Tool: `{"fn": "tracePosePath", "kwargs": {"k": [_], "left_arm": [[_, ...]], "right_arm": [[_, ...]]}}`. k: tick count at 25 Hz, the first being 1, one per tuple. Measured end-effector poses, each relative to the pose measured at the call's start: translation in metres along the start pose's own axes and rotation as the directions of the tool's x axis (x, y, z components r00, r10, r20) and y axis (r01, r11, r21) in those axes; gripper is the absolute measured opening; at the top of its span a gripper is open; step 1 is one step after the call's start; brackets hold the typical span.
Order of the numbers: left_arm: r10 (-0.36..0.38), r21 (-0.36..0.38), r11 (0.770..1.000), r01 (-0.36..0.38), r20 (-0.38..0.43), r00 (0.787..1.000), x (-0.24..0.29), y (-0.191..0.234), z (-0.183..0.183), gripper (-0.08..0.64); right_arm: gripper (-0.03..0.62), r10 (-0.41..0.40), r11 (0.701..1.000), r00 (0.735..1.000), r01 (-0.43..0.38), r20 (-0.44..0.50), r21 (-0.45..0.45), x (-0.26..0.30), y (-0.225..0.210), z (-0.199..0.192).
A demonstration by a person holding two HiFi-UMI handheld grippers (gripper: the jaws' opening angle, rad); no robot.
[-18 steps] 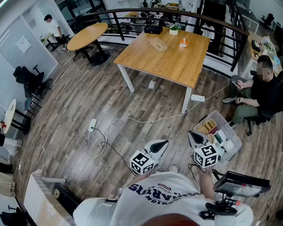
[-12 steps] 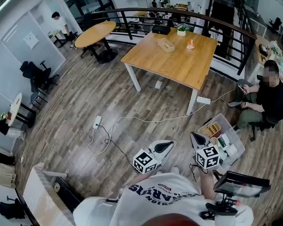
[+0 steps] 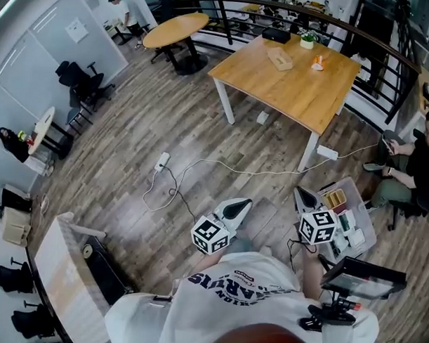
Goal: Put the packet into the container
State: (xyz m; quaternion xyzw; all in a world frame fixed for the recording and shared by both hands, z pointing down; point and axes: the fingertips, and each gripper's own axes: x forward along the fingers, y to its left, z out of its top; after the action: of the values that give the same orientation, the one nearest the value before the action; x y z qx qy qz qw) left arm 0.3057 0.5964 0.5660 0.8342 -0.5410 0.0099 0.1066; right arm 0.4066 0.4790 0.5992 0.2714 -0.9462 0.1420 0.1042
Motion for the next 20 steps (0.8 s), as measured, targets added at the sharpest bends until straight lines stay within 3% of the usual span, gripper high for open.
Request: {"fn": "tracePosePath", "kwargs": {"k": [8, 20], "left_arm": [[0.019, -0.015, 1.000, -0.019, -0.001, 1.000, 0.006, 0.007, -0.005, 0.003], [-0.158, 0.023, 0.987, 0.157, 0.046, 0.986, 0.091, 0.089, 0.031, 0.003]], "right_arm": [[0.009, 0.040, 0.998, 0.998, -0.038, -0.046, 0.049, 0.017, 0.003, -0.019], [0.009, -0.099, 0.994, 0.994, 0.101, -0.053, 0.034, 0.070, -0.024, 0.015]]}}
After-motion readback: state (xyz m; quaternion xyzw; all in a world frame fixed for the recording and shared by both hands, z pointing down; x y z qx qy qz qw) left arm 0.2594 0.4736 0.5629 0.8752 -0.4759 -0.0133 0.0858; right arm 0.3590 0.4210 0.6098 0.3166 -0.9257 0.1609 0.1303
